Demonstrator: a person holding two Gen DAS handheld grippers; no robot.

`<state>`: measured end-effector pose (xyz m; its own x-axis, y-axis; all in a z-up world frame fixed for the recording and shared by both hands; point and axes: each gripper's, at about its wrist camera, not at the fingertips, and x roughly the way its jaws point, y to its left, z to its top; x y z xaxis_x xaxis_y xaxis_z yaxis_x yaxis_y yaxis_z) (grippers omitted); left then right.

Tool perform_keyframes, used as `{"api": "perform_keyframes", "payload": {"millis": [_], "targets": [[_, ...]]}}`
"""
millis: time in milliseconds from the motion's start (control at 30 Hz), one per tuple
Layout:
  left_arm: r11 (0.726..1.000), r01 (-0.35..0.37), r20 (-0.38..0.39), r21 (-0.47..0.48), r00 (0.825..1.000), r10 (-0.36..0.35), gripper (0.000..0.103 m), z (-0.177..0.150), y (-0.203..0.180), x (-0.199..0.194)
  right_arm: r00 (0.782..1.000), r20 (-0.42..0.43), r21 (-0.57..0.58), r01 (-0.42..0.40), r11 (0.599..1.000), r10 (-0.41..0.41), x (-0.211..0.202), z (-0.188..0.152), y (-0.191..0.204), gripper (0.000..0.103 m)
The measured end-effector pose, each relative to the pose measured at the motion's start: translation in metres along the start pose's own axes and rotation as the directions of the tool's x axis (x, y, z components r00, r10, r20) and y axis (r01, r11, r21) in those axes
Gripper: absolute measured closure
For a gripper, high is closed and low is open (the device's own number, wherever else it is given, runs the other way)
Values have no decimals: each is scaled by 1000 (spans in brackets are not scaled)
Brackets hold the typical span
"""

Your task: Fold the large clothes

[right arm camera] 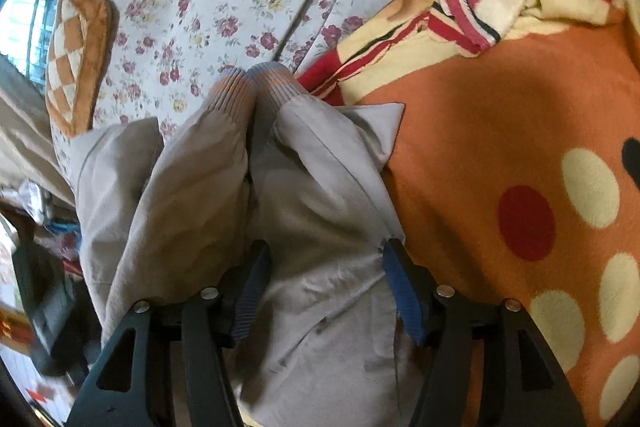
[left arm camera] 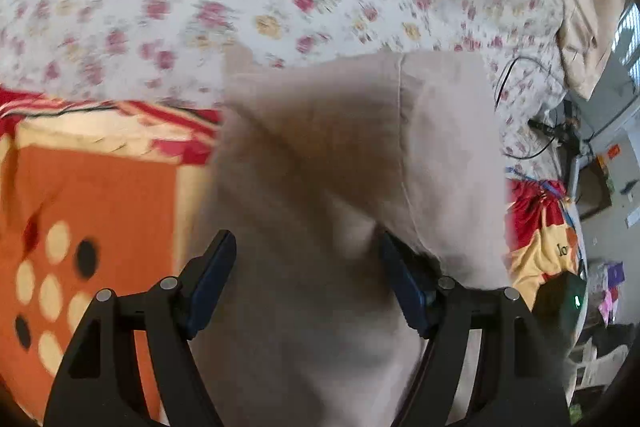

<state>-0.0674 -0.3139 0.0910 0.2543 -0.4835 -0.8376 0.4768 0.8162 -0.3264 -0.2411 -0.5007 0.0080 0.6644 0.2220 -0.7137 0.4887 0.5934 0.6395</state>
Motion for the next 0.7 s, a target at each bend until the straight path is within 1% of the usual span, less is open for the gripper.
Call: {"api": "perform_keyframes", "payload": {"millis": [67,133,167,200,333,433,467,533,567,600,633,667,700], "targets": [[998,-29,-32,53,999,31,29,-3,-12,16,1000,-2,-14,7,1000,-7,3,0,2,40],[992,-68,-8,102,998,69,29,-11,-21,21,1000,-2,-16,7,1000,-7,4,0,1,40],[989,-83,14,120,997,82,29,-15,-24,19,1000,-3,-15,3,1000,-3,5,0,0,40],[989,-82,36,126,996,78,29,-20,-23,13,1000,-4,-14,-2,1000,2,5,0,-1,40],[993,-54,34,109,998,50,29,-30,-14,-6,1000,-2,-15,-6,1000,5,6,0,-1,38],[981,-96,60,166,994,87,29,-46,-13,-25,1000,2,-11,-6,1000,6,6,-1,1,37],[980,-104,63,172,994,94,29,-46,-14,-25,1000,4,-7,-9,1000,9,6,-1,0,37],[984,-89,69,156,994,80,29,-55,-13,-34,1000,10,12,-22,1000,22,4,-2,-2,37],[988,-72,68,137,996,64,29,-60,-10,-36,999,16,37,-39,999,39,2,-2,-4,37],[993,-39,65,113,997,32,29,-70,-7,-40,998,22,62,-57,996,56,0,-2,-8,37],[995,-18,62,99,998,12,29,-75,-7,-40,996,32,98,-85,991,83,-2,-2,-12,36],[996,5,59,86,998,-10,29,-82,-8,-39,990,49,150,-135,980,129,-5,-2,-18,34],[996,17,51,93,998,-22,28,-91,-12,-34,986,58,172,-162,972,154,-7,-1,-21,33]]}}
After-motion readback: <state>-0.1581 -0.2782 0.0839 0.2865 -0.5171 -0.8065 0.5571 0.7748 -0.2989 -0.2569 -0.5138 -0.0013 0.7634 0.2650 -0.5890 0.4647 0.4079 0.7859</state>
